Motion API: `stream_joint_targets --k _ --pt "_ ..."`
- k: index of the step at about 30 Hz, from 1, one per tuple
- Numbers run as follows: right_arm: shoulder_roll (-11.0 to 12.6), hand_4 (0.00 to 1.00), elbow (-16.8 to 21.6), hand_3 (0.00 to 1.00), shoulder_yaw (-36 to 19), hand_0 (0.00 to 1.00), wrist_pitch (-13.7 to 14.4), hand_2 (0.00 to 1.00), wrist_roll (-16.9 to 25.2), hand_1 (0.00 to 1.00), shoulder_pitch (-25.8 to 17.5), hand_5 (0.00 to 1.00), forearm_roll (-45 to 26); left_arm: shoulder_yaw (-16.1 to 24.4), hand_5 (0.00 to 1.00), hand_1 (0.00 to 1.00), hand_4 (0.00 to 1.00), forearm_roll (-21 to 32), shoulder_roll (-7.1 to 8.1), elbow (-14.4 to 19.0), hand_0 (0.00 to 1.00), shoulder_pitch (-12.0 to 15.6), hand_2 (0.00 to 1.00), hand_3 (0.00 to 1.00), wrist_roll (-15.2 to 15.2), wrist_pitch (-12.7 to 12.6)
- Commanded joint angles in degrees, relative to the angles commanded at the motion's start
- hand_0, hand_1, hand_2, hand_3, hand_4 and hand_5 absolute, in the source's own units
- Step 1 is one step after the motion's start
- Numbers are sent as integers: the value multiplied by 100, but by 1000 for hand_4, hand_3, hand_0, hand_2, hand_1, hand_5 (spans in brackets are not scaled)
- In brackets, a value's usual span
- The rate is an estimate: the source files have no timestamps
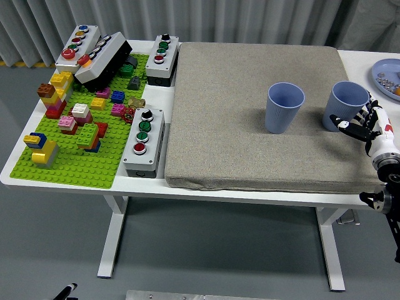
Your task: Pick cup pour cup place
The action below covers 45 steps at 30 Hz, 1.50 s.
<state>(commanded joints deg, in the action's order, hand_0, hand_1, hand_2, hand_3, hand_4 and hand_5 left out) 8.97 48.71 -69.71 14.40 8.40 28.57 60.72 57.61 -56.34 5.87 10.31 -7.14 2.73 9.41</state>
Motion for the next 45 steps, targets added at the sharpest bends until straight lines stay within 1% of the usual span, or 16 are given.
stream_joint_targets --k 18,19,24,26,30,31,36,37,42,43,45 --pt "-100 877 -150 995 11 909 -27 972 77 885 146 199 -118 29 998 834 646 -46 7 0 866 -52 902 798 1 2" --pt "-107 876 -153 985 13 909 -28 958 81 877 152 202 -124 32 998 834 647 -52 7 0 866 -56 902 799 2 3" --pt "-124 876 -168 985 9 909 -34 958 91 877 170 202 -138 42 998 834 647 -68 5 0 866 -67 902 799 6 4" --pt "-127 877 -179 968 8 909 -36 953 101 864 172 207 -173 39 998 834 647 -71 6 0 867 -70 902 800 8 6" --pt "-131 877 -180 968 -9 909 56 953 154 864 162 207 -241 40 998 834 647 -70 6 0 867 -64 902 800 9 3" --pt "-132 873 -177 863 -15 880 100 813 186 799 154 205 -262 43 998 834 646 -72 6 0 867 -60 903 800 9 2" --pt "-136 873 -157 863 -20 880 157 813 216 799 127 205 -283 44 998 834 646 -73 5 0 867 -42 903 800 12 3" --pt "-139 760 -156 705 -19 811 151 593 219 681 122 93 -304 40 998 834 645 -70 3 0 866 -42 903 799 12 3" --pt "-152 760 -158 705 -28 811 132 593 187 681 98 93 -302 38 998 834 645 -73 4 0 866 -35 903 799 14 4" --pt "-153 786 -157 686 -33 796 135 575 177 659 91 125 -298 34 998 834 644 -68 5 0 866 -31 903 799 15 4" --pt "-152 786 -154 686 -37 796 133 575 170 659 87 125 -294 30 998 834 644 -67 6 0 866 -28 903 799 16 6"
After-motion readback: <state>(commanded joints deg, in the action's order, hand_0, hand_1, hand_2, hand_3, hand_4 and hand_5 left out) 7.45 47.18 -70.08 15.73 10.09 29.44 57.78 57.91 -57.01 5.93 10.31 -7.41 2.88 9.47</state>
